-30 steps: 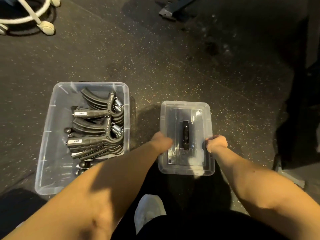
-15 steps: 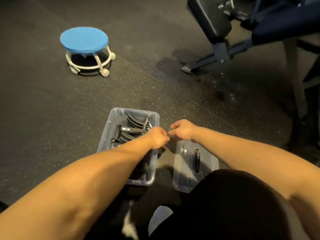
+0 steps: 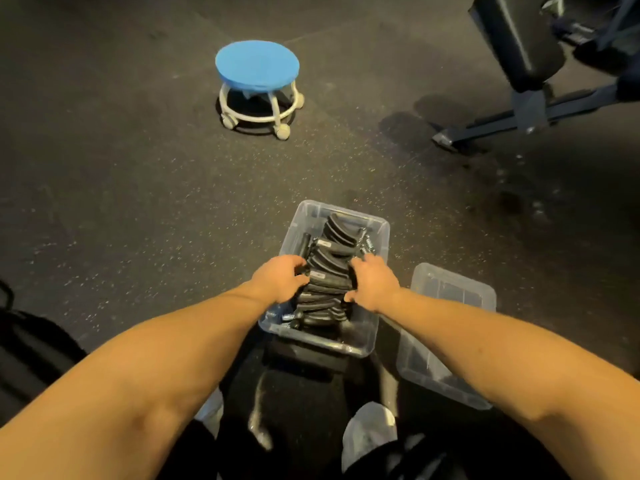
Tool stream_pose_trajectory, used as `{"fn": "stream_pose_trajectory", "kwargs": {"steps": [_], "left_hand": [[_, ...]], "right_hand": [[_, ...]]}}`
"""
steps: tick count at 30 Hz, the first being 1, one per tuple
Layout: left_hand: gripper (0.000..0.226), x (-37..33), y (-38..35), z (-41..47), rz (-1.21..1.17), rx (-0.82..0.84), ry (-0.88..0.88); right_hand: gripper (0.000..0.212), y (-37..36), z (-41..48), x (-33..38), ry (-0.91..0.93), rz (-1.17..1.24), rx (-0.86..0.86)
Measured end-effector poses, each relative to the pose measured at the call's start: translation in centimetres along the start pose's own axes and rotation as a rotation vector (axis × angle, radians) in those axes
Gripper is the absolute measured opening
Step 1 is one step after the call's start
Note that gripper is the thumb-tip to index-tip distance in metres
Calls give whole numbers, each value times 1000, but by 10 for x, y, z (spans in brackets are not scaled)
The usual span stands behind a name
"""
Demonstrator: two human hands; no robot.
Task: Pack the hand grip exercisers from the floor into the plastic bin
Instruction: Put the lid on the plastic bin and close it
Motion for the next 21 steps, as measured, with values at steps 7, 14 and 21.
{"fn": "stream_pose_trajectory", "kwargs": {"steps": [7, 14, 21], "left_hand": [[26, -20, -7, 2, 154, -11, -144], [27, -33, -8, 5, 356, -130, -303], [24, -42, 28, -24, 130, -195, -506]], "right_hand": [[74, -10, 8, -6, 9, -117, -118], [67, -1, 2, -14, 19, -2, -162], [110, 35, -30, -9, 5, 260, -332]]}}
Point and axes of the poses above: each hand's wrist, its own z-axis towards the middle knuckle, its own y-axis out of the back of the hand, x = y × z, the point moved 7 cm from there along z, towards the middle knuckle, and after that the axes turned 5 degrees about y, right-handed, at the moved point
